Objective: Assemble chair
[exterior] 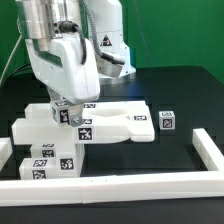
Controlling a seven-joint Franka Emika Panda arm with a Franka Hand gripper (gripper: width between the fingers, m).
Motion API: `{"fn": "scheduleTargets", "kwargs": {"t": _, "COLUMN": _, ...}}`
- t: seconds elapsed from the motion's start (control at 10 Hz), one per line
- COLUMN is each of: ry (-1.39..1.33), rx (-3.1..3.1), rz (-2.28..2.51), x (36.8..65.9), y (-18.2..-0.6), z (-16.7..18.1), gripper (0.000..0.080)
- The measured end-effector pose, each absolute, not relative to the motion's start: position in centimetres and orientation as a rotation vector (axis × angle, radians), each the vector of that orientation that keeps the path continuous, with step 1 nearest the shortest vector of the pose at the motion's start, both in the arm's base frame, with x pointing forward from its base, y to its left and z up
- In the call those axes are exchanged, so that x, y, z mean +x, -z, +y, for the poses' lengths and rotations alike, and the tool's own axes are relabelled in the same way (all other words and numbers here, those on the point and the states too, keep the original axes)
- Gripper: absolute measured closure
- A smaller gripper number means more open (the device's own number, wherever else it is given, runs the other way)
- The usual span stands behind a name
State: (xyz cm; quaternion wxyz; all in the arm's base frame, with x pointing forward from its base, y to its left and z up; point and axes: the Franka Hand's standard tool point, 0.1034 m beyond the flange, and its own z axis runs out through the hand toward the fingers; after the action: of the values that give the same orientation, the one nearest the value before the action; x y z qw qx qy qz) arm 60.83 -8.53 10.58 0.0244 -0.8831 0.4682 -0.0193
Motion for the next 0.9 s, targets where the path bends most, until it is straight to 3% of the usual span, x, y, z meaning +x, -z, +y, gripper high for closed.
{"fn": "scheduleTargets", "kwargs": {"t": 0.5, "ry": 0.062, "rx": -3.035, "rz": 0.73, "x": 60.65, "y": -10.87, "z": -8.73, "gripper": 0.015}}
{"fn": "scheduleTargets", "kwargs": {"t": 0.9, "ry": 0.086, "rx": -3.171, "rz": -0.182, "x": 61.44, "y": -11.34, "z": -8.47, "gripper": 0.015}}
